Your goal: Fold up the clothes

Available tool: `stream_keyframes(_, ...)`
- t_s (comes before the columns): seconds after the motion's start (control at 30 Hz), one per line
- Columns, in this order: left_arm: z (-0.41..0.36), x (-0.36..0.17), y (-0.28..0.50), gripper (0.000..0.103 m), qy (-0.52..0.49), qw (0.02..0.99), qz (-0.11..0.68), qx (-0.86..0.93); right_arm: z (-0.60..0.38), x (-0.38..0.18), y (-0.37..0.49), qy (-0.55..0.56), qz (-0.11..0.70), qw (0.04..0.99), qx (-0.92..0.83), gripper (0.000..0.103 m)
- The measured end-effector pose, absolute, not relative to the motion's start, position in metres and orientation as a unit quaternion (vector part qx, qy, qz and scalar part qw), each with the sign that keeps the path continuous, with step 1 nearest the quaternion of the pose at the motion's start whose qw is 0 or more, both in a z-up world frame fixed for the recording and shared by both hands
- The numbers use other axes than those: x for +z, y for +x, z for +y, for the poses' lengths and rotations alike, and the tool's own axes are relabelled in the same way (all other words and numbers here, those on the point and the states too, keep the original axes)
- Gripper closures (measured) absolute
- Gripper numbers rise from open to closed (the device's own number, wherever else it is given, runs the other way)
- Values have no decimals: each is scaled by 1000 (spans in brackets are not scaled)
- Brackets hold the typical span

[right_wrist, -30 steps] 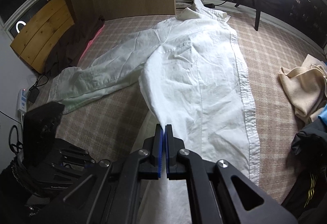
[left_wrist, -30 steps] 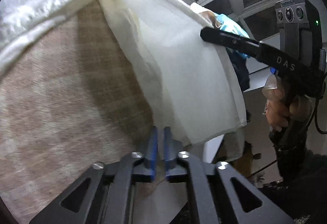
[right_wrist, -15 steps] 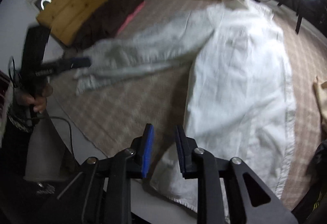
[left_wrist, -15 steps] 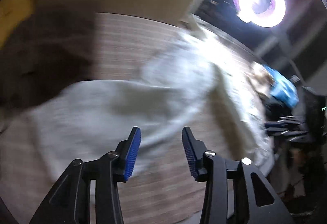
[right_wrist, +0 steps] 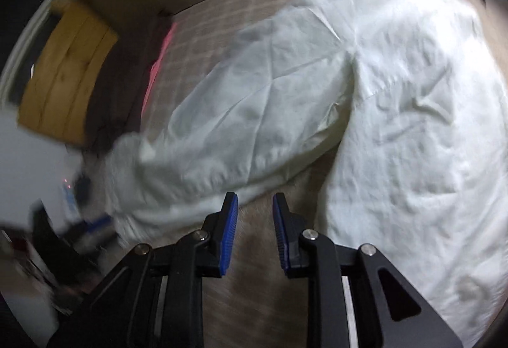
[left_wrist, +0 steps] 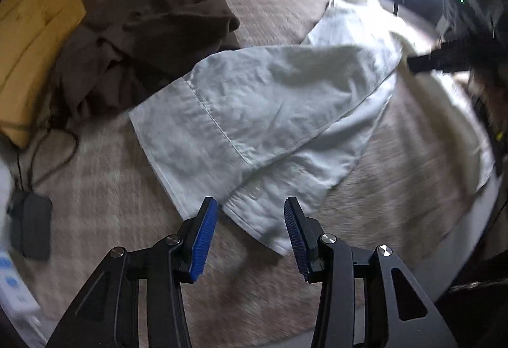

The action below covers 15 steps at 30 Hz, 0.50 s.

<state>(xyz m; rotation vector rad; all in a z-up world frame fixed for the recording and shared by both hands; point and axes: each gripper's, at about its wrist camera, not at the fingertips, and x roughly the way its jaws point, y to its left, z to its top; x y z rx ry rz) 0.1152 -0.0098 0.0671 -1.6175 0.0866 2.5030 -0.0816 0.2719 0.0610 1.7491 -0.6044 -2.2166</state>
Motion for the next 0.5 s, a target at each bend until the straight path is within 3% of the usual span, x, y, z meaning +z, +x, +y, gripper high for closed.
stream_keyframes(0.17,-7,67,104,61,-531,71,85,840,293,62,-96,585,-274,94,-757,80)
stream_keyframes(0.5,0,61,86,58,-540,89,113,829,278,49,-107,623,-242,78,-740,80)
